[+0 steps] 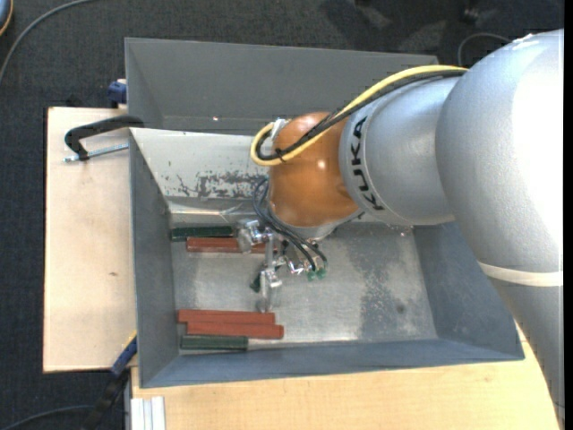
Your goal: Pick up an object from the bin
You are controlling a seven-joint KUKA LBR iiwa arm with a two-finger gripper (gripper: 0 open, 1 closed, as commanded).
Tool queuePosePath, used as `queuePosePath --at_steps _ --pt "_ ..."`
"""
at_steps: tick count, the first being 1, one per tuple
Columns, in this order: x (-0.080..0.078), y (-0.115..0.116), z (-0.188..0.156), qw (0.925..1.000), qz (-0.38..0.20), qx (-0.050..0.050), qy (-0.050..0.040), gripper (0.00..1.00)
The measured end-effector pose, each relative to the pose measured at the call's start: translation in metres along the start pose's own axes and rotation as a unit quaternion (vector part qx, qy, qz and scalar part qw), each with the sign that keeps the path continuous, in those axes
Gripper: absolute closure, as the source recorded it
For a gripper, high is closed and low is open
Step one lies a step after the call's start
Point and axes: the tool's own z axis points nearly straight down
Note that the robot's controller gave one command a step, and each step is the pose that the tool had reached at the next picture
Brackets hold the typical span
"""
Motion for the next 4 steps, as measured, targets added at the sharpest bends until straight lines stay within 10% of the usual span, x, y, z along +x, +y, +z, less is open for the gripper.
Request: queuePosePath --at_steps 1,2,3,4 --pt "-0.002 -0.050 -0.001 1.0000 0.001 0.001 -0.0029 0.00" --pt "-0.005 -0.047 -0.005 1.0000 -0.001 0.000 -0.0071 1.00" --pt "-0.024 -0.067 -0.082 0.9820 -0.189 0.002 -0.0052 1.00" --pt "-0.023 -0.066 -0.080 0.9820 -0.189 0.000 -0.0026 0.00"
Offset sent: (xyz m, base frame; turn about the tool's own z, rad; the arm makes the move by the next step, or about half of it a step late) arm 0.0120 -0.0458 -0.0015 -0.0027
